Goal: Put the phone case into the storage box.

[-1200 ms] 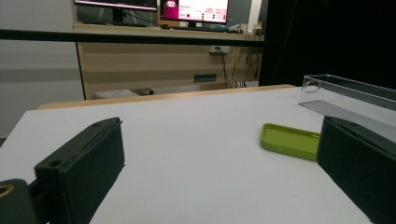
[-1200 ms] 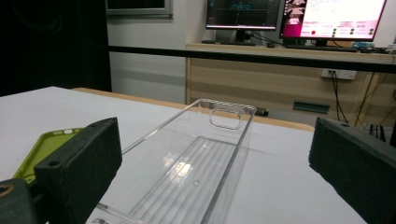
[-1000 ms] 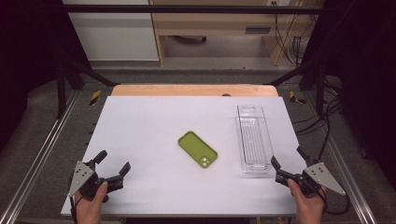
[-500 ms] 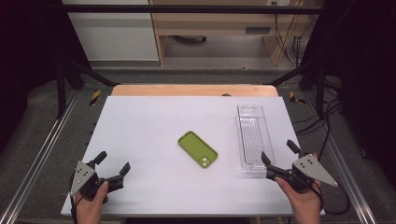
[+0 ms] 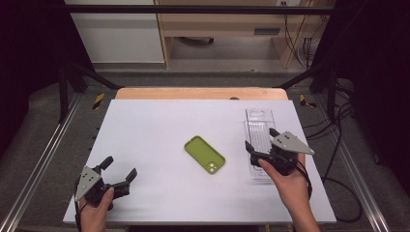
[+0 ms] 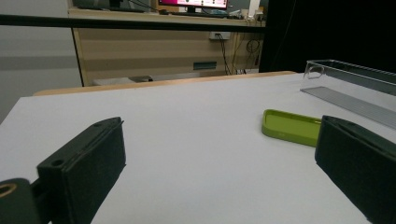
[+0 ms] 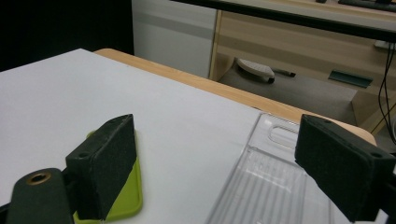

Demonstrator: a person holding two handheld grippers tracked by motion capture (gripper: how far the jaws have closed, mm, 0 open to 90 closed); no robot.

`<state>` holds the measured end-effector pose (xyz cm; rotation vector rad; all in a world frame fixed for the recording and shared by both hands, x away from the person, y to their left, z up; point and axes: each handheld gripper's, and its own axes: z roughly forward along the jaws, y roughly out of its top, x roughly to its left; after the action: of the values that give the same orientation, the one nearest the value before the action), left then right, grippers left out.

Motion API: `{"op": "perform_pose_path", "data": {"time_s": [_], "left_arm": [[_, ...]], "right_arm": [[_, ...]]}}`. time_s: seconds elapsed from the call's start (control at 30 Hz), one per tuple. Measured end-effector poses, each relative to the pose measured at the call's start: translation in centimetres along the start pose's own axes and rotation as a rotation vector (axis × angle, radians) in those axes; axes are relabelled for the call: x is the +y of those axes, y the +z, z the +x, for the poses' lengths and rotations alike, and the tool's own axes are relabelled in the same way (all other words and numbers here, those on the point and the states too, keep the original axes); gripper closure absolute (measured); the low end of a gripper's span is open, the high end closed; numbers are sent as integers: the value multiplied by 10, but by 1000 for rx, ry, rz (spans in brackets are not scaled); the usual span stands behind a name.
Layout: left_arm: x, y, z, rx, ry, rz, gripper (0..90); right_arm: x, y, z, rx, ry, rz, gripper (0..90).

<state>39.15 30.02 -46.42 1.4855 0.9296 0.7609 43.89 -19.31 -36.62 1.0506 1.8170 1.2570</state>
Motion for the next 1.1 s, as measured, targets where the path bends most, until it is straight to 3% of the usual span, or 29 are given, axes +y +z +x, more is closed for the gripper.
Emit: {"op": "perform_pose_path", "data": {"time_s": [0.27, 0.47, 0.57, 0.63, 0.67, 0.73, 0.9, 1.1], "left_arm": [[0, 1, 0, 0, 12, 1, 13], [0, 2, 0, 0, 17, 4, 15], [0, 2, 0, -1, 16, 3, 15], [0, 2, 0, -2, 15, 3, 15], [0, 2, 0, -3, 15, 3, 15], [0, 2, 1, -4, 13, 3, 15], [0, 3, 1, -6, 14, 6, 16], [0, 4, 0, -12, 17, 9, 16]], "right_arm": [[19, 39, 17, 38, -11, 68, 211], [23, 63, 36, 89, -38, 116, 437], [19, 73, 46, 109, -55, 156, 559], [18, 77, 49, 115, -61, 170, 590], [14, 82, 55, 131, -60, 182, 672], [9, 86, 60, 152, -62, 192, 729], [-6, 96, 71, 190, -76, 231, 838], [-25, 107, 86, 225, -89, 300, 896]]}}
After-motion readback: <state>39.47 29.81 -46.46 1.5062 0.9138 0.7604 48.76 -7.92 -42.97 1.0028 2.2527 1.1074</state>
